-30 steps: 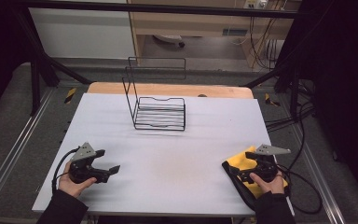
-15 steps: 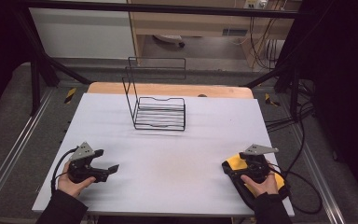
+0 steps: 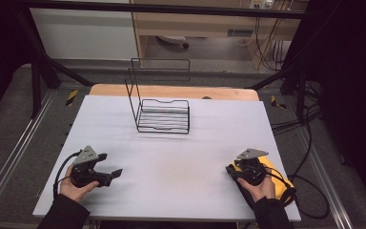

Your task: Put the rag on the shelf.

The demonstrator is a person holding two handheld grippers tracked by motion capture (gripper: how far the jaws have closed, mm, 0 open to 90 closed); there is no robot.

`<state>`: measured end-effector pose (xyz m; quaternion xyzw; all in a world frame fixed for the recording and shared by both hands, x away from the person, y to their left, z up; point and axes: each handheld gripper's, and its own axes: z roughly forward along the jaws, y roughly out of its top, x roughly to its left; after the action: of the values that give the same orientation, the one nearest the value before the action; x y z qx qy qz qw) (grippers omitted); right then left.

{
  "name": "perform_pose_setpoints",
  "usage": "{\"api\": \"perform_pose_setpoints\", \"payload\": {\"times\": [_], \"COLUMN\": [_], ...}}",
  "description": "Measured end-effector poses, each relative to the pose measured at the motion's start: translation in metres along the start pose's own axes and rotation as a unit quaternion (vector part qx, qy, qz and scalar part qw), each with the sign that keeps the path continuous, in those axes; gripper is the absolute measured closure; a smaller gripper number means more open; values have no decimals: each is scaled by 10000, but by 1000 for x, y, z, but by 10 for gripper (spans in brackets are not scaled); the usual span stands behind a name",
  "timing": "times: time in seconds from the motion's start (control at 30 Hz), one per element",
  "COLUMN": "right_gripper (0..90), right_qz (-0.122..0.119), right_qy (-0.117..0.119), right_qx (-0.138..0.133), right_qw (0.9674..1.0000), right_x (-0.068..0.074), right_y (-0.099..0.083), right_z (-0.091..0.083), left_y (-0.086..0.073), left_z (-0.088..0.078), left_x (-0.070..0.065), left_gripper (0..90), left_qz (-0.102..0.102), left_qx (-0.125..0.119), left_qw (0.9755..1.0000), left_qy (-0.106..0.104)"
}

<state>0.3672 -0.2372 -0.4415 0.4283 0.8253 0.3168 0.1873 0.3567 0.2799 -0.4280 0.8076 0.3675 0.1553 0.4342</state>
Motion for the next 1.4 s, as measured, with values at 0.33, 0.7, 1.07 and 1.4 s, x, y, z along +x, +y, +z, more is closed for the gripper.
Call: {"api": "perform_pose_setpoints", "payload": {"times": [0.33,0.7,1.07,1.4], "right_gripper": [631,779,781,781], "right_qz": [-360,-234,-48,-237], "right_qy": [-410,-335,238,660], "right_qx": [81,73,-360,-403], "right_qw": [9985,9991,9991,9967], "right_x": [9,1,25,74], "right_y": [-1,4,34,81], "right_z": [6,0,-8,31], "left_y": [0,1,2,2], "left_z": [-1,-1,1,1], "left_x": [0,0,-1,0], "left_gripper": [105,107,111,111], "left_qz": [36,25,43,67], "left_qx": [13,1,30,31], "left_qw": [10000,10000,9999,9999], "left_qy": [41,44,94,105]}}
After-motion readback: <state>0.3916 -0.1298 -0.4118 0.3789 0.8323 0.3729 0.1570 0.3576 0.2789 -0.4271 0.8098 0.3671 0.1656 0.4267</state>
